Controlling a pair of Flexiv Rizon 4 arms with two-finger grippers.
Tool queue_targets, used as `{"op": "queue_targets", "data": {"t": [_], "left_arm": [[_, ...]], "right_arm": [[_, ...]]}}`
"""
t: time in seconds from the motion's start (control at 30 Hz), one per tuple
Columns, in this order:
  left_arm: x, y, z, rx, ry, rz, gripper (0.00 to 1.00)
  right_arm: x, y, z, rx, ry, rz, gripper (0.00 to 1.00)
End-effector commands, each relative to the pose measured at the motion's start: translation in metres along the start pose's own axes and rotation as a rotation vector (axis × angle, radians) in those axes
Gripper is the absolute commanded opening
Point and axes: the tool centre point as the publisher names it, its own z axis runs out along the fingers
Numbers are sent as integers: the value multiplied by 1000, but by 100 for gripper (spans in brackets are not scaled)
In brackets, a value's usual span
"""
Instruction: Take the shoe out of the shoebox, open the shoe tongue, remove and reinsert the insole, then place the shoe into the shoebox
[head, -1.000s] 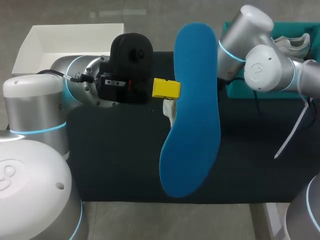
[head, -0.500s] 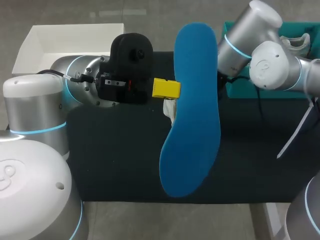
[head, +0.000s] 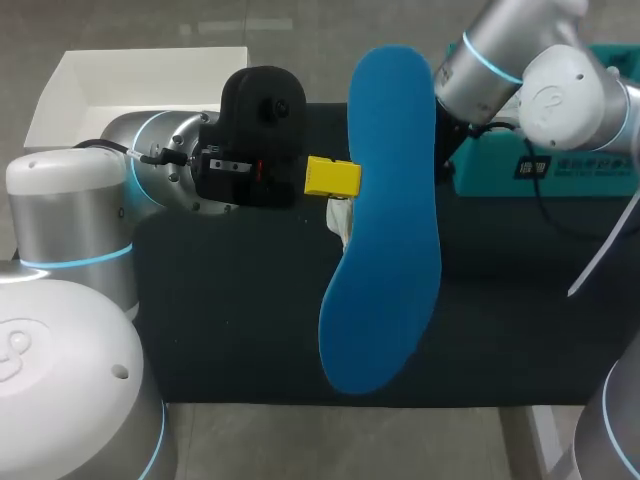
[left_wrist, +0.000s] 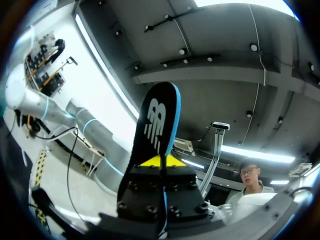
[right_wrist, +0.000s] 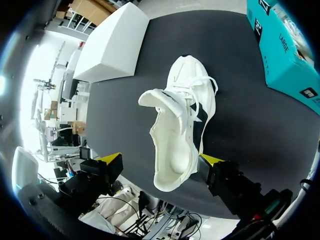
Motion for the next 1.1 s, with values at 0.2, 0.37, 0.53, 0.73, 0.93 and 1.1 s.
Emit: {"op": "queue_targets", "data": {"t": [0.2, 0.37, 0.53, 0.73, 0.93, 1.1], "left_arm": [[0, 0, 1, 1, 0, 2, 0], [0, 0, 1, 1, 0, 2, 0], [0, 0, 1, 1, 0, 2, 0], [0, 0, 1, 1, 0, 2, 0], [0, 0, 1, 1, 0, 2, 0], [0, 0, 1, 1, 0, 2, 0]], "right_arm": [[0, -1, 0, -2, -1, 1, 100], [8, -1, -11, -101, 125, 55, 100], [22, -10, -33, -198, 321, 113, 100], [36, -23, -68, -223, 456, 169, 100], [52, -34, -116, -335, 678, 226, 100], [57, -39, -146, -372, 801, 250, 100]]}}
